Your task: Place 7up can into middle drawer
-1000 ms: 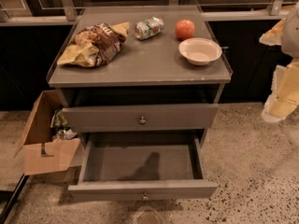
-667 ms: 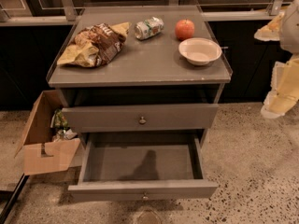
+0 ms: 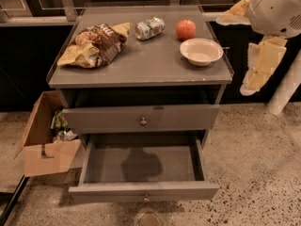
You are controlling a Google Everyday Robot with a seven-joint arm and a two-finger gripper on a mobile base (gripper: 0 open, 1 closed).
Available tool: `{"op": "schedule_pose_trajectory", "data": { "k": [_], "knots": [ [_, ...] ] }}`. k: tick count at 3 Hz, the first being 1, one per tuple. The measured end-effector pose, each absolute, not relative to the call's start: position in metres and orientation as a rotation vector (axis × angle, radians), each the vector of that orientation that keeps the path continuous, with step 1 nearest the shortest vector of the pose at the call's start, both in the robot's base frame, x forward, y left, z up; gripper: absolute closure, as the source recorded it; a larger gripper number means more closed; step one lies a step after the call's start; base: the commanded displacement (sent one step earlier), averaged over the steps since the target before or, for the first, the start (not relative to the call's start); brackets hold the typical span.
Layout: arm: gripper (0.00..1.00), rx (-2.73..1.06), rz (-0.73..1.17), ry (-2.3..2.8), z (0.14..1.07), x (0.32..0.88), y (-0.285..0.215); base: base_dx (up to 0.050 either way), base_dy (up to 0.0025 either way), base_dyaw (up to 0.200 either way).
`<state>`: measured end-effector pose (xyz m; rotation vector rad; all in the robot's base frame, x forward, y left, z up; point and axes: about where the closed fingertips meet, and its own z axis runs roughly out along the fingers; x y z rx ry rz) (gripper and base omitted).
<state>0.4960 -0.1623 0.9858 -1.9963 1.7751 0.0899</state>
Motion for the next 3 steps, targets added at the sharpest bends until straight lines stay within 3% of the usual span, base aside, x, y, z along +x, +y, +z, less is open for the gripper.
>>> {"op": "schedule_pose_trajectory", "data": {
  "k": [2, 3],
  "knots": [
    [0.00, -2.100, 0.083, 1.547, 0.990, 0.563, -0.117, 0.000, 0.00000, 0.000],
    [0.00, -2.100, 0.083, 1.547, 0.990, 0.563, -0.117, 0.035, -0.00196, -0.112]
  ]
}}
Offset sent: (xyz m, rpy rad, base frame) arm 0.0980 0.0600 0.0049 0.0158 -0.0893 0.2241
